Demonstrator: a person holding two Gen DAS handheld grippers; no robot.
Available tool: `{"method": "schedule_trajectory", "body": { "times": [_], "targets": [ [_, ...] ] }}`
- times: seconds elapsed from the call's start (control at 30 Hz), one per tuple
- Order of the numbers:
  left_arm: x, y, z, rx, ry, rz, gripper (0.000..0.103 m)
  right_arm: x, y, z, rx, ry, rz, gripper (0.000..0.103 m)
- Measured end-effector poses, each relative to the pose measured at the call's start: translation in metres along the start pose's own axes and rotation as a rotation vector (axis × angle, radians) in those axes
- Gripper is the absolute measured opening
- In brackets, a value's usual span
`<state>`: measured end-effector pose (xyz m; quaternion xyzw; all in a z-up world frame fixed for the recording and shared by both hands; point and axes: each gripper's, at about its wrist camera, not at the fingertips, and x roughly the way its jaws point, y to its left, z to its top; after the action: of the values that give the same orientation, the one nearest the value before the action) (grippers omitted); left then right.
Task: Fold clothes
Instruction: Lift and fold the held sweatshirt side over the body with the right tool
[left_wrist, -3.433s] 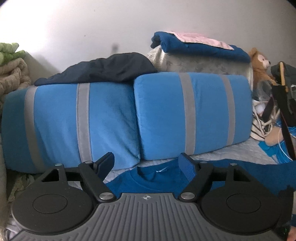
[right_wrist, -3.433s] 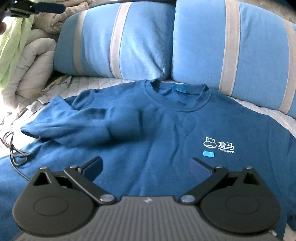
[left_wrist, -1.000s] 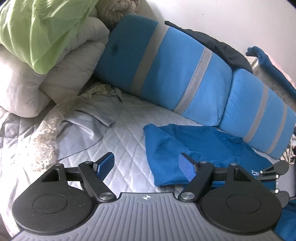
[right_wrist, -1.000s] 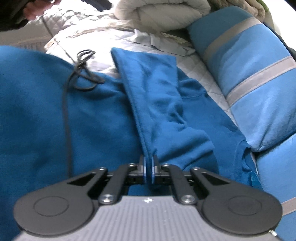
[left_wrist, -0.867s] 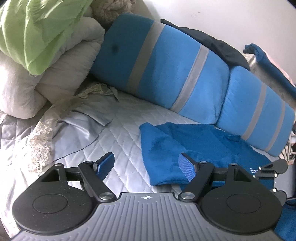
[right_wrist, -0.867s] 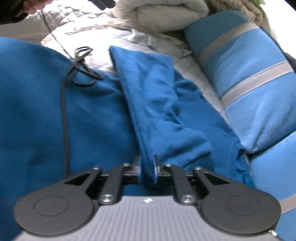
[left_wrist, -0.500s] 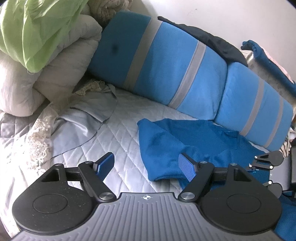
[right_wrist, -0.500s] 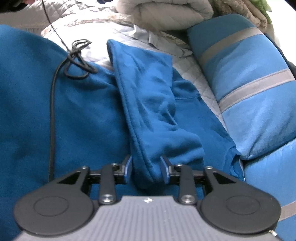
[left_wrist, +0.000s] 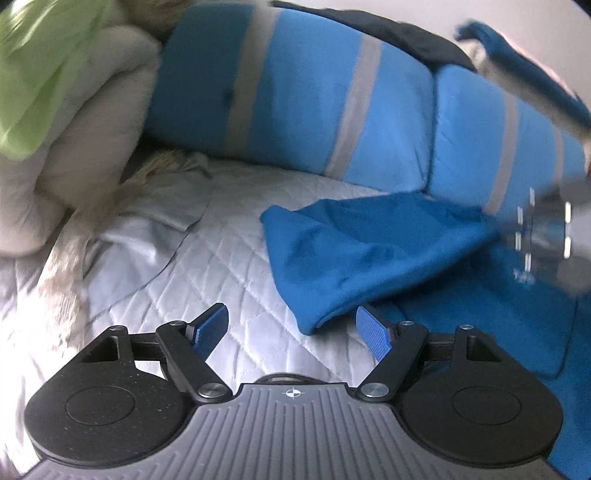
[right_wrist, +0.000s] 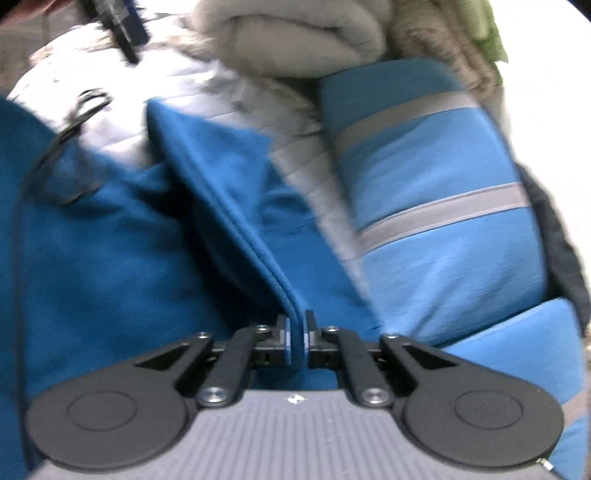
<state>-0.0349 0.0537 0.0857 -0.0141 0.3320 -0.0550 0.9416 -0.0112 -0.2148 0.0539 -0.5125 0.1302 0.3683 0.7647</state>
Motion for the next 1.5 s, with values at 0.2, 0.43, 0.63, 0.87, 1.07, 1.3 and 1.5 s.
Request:
{"method": "schedule_trajectory", "body": {
  "times": [0.2,0.43,0.63,0.87,1.07,1.3,1.5],
  "targets": [
    [0.023,-0.021,0.007,0.090,0.022,0.003,0.076,-0.013,-0.046,0.030,0.074,-0.045,-0.176,0.006],
    [0.061,-0.042,0.022,0.099,0.046,-0.026,0.076,-0.031,-0.091,0.050,0.131,-0.078,-0.320,0.006],
    [0.088,-0.032,0.045,0.066,0.052,0.060,0.076,-0.041,-0.107,0.048,0.121,-0.073,-0.368,0.006],
    [0.088,-0.024,0.052,0.059,0.038,0.024,0.079,-0.043,-0.110,0.026,0.144,-0.034,-0.369,0.006],
    [0.103,-0.062,0.023,0.215,0.071,0.016,0.079,-0.041,-0.113,0.014,0.174,-0.016,-0.370,0.006],
    [0.110,-0.076,0.010,0.370,0.072,0.131,0.080,-0.045,-0.125,-0.003,0.220,0.011,-0.357,0.006],
    [0.097,-0.072,0.010,0.403,0.025,0.135,0.080,-0.042,-0.127,-0.040,0.252,0.076,-0.268,0.006]
  ]
}}
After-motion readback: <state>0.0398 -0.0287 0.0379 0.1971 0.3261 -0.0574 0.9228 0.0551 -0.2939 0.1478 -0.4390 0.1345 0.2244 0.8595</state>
